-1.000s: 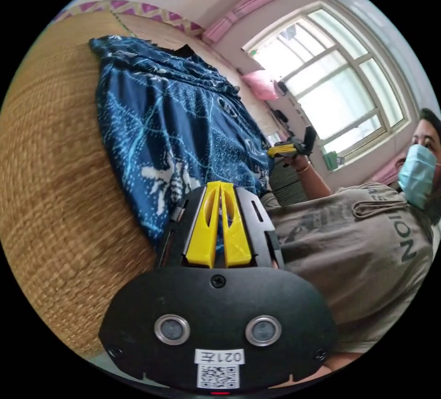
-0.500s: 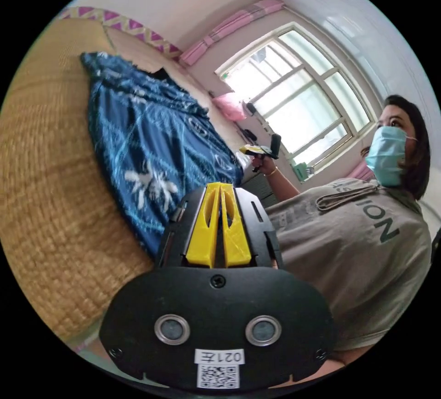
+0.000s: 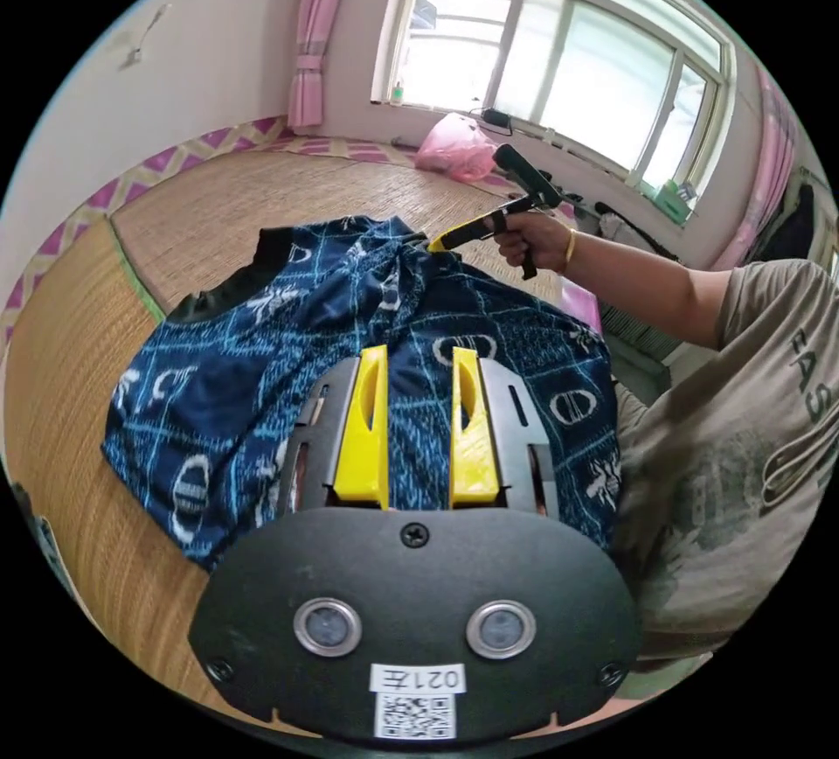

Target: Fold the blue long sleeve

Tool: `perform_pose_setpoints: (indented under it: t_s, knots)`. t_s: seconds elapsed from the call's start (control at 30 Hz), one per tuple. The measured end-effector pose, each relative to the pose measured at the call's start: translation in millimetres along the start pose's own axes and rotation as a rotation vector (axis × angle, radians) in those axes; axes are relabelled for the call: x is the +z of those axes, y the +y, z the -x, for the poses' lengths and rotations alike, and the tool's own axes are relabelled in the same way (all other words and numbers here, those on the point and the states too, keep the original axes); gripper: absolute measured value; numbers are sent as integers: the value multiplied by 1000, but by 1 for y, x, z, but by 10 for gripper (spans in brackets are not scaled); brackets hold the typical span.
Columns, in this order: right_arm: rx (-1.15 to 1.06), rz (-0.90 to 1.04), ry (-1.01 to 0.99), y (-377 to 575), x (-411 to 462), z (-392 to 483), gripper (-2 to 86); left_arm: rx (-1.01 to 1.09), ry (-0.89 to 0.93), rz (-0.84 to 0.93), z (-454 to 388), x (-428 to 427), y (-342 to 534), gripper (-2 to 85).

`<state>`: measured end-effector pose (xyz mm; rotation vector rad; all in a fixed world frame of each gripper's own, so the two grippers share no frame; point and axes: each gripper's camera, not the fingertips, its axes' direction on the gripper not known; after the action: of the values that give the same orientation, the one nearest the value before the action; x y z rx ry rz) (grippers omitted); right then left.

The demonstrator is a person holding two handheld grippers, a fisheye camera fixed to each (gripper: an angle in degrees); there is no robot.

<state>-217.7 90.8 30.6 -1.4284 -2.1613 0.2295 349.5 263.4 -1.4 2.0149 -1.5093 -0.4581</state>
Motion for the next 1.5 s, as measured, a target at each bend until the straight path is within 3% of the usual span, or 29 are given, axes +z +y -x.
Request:
perform_pose_setpoints:
  t_s: [0.1,0.27,0.37,0.47,0.53,0.63,0.73,0.93,1.07,1.23,1.5]
  knots:
    - [-6,-143,-135,6,-28,-7,22,49,-41,-32,-26,39,-41,117]
    - [-135,-178,-166,-1,-60,29,9,54,-140,-34,-59,98,-90,124]
    - [-200,-207,-145,-7,-78,53,7,-15,-243,-92,-68,102,-91,29]
    - [-231,-251,-116,-6,-91,65,7,-156,-198,-246,-54,62,-62,-4]
    - [-190,-368,-101,10,-110,59,3,-302,-156,-422,-24,-11,-12,-8]
    - [-226,-365,-89,27,-112,61,-3,-421,-237,-567,5,-117,69,-9]
    - [-266,-296,-124,42,-89,70,-5,-514,-403,-618,19,-203,156,-9]
    - [-252,-183,-257,58,-26,97,-5,-803,-664,-657,39,-289,348,-9]
    - [-272,-122,-294,56,8,126,-2,-984,-610,-759,49,-291,471,-9]
    - [-483,-9,-198,43,74,216,33,-1066,-313,-1010,46,-248,612,-8]
    - [-825,38,56,25,181,392,72,-1179,-138,-1244,-5,-174,720,28]
